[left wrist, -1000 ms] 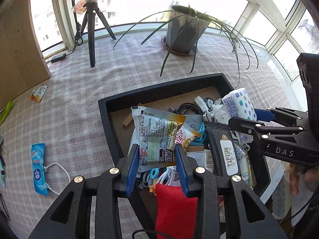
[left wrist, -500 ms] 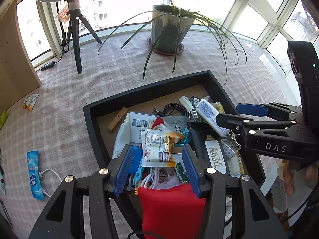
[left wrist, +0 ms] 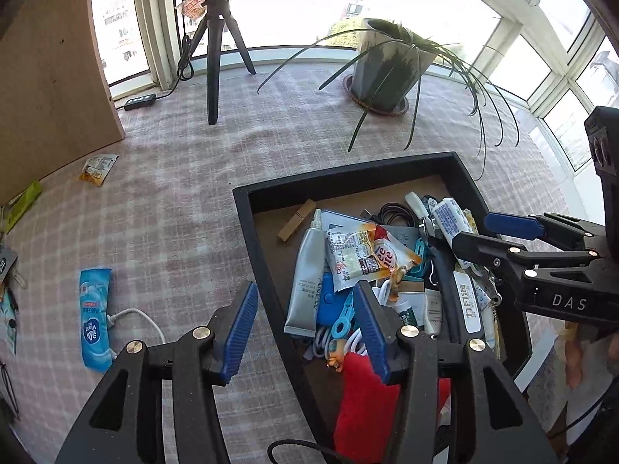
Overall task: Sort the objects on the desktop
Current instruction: 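Carry the tissue pack and snack bag to the black tray and release both, then grasp the white USB cable with the right tool while the left approaches the blue Vinda packet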
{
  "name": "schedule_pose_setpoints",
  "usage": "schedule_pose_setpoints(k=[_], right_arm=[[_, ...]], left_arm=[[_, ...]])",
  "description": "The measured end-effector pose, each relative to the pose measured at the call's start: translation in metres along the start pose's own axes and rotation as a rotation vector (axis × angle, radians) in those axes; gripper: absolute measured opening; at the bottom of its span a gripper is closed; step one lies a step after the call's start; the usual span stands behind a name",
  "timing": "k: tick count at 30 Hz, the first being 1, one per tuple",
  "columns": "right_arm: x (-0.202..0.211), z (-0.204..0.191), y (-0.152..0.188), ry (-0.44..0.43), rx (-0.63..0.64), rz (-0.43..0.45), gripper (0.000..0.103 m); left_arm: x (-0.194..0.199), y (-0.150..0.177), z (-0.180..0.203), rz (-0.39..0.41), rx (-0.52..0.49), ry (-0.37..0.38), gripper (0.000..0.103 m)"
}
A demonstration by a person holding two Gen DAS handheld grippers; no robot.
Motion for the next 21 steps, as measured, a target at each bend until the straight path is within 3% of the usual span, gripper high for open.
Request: schedule_pose_setpoints(k=[13, 21], right_arm=[[-0.036, -0.127, -0.005, -0.19, 0.189, -0.072, 0.063], [-0.092, -0.198, 0.015, -0.266, 0.239, -0.204, 0.063]], left_arm=[[0.004, 0.041, -0.158, -0.036, 0.23, -0.229, 0.051], [-0.008, 0.07, -0.207, -0.09, 0.305, -0.265, 0.055]])
Point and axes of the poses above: each gripper's, at about its wrist camera, not at the fingertips, and x roughly against the way its jaws point, z to its right, y to its underside, the point moved 2 cm from there along -x, roughly the way its jaws point, and after that the axes turned 11 degrees about z, right-handed, at the moved point
